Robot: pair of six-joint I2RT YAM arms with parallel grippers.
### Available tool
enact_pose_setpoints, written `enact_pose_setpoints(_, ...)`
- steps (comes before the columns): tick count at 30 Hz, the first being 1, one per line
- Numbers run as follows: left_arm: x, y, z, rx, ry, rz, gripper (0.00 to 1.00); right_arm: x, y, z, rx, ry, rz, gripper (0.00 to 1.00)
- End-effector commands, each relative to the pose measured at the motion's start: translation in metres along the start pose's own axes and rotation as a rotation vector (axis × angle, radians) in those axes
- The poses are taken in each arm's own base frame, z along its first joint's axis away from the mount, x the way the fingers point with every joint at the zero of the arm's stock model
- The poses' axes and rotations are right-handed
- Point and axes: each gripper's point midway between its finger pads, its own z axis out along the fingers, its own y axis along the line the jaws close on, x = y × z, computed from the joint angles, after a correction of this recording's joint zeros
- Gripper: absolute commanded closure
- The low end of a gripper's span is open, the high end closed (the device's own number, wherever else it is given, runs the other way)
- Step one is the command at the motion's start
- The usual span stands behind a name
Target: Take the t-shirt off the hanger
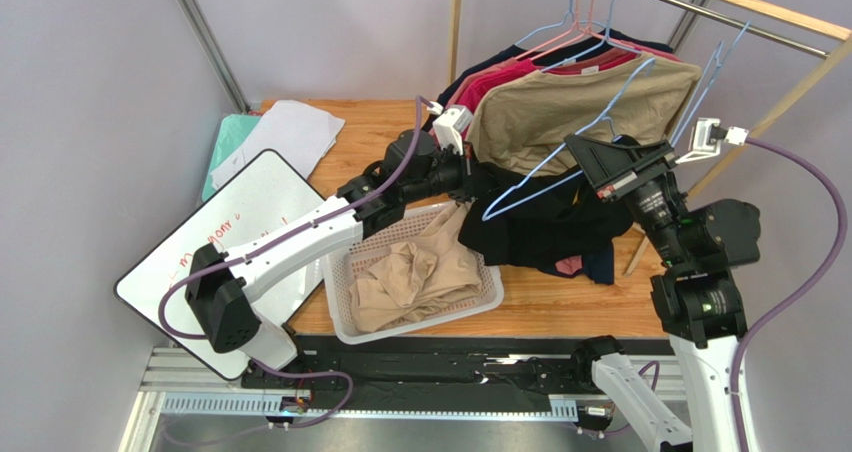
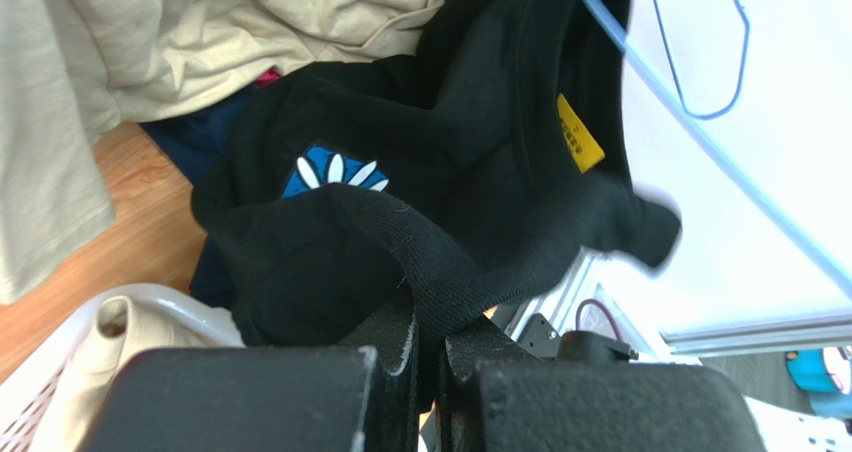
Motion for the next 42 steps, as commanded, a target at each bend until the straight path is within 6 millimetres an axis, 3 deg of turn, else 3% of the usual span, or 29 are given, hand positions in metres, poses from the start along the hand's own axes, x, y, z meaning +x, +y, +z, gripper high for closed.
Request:
enact_pose_setpoints(1, -0.017, -0.012, 0.009, 0.042, -0.031, -0.007, 1.0, -0.022, 0.072, -0.028, -0.183, -0.041, -0.056, 1.0)
enact_pose_setpoints(9, -0.026, -0.001, 0.018, -0.017, -0.026, 0.031, 1.0, -0.047, 0.134, -0.061, -0.312, -0.121, -0.081, 1.0)
enact_pose_setpoints(13, -0.037, -0.003, 0.014, -0.023, -0.037, 0.041, 1.0, -0.05, 0.126, -0.059, -0.281, -0.146, -0.093, 1.0)
enact_pose_setpoints(15, -0.047, -0.007, 0.007, -0.02, -0.051, 0.062, 1.0, -0.047, 0.107, -0.047, -0.223, -0.14, -0.107, 1.0)
enact_pose_setpoints(19, -0.084, -0.02, -0.034, -0.057, -0.118, 0.131, 1.0, -0.032, 0.075, -0.024, -0.167, -0.075, -0.092, 1.0)
enact_pose_setpoints(22, -0.12, -0.04, -0.072, -0.076, -0.19, 0.212, 1.0, -0.024, 0.064, -0.017, -0.163, -0.049, -0.089, 1.0)
enact_pose_setpoints(23, -0.142, -0.054, -0.09, -0.068, -0.245, 0.26, 1.0, -0.024, 0.06, -0.016, -0.152, -0.052, -0.095, 1.0)
enact_pose_setpoints(25, -0.163, -0.062, -0.114, -0.093, -0.293, 0.306, 1.0, -0.025, 0.059, -0.019, -0.145, -0.065, -0.124, 1.0)
enact_pose_setpoints(26, -0.185, -0.078, -0.132, -0.076, -0.355, 0.336, 1.0, -0.027, 0.058, -0.02, -0.141, -0.074, -0.132, 1.0)
enact_pose_setpoints(27, -0.195, -0.085, -0.141, -0.074, -0.379, 0.383, 1.0, -0.028, 0.06, -0.023, -0.143, -0.084, -0.146, 1.0)
enact_pose_setpoints(28, -0.217, -0.092, -0.16, -0.103, -0.447, 0.399, 1.0, -0.029, 0.06, -0.025, -0.14, -0.093, -0.164, 1.0)
enact_pose_setpoints(30, -0.237, -0.099, -0.178, -0.123, -0.503, 0.446, 1.0, -0.031, 0.058, -0.027, -0.123, -0.105, -0.181, 1.0)
enact_pose_setpoints(34, -0.287, -0.122, -0.232, -0.157, -0.672, 0.507, 1.0, -0.034, 0.057, -0.034, -0.1, -0.12, -0.22, 1.0)
enact_pose_setpoints(37, -0.311, -0.135, -0.275, -0.188, -0.806, 0.533, 1.0, -0.035, 0.052, -0.034, -0.08, -0.125, -0.239, 1.0)
enact_pose_setpoints(40, -0.323, -0.147, -0.316, -0.19, -0.923, 0.552, 1.0, -0.032, 0.046, -0.033, -0.067, -0.118, -0.241, 1.0)
enact_pose_setpoints(42, -0.326, -0.148, -0.331, -0.207, -0.962, 0.57, 1.0, -0.029, 0.041, -0.03, -0.065, -0.11, -0.236, 1.0)
